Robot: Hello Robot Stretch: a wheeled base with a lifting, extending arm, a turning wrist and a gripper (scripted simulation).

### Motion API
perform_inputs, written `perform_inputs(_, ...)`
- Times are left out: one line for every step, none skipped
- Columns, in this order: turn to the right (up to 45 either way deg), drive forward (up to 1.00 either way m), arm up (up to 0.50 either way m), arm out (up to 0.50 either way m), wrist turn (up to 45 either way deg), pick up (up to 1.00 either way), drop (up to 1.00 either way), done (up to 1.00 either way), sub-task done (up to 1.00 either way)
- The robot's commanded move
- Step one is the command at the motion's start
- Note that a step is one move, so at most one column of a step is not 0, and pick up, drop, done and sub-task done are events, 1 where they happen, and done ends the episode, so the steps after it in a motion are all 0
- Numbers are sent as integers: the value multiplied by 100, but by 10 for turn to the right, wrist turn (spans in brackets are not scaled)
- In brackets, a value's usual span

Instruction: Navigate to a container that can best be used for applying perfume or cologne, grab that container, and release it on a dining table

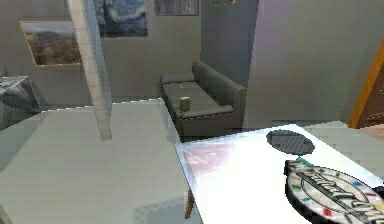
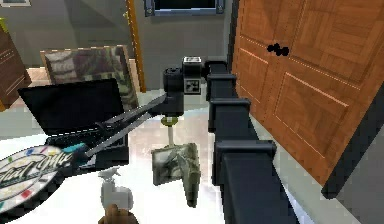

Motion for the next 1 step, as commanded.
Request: perform_inputs(0, 0, 0, 0, 0, 0, 0, 100, 0)
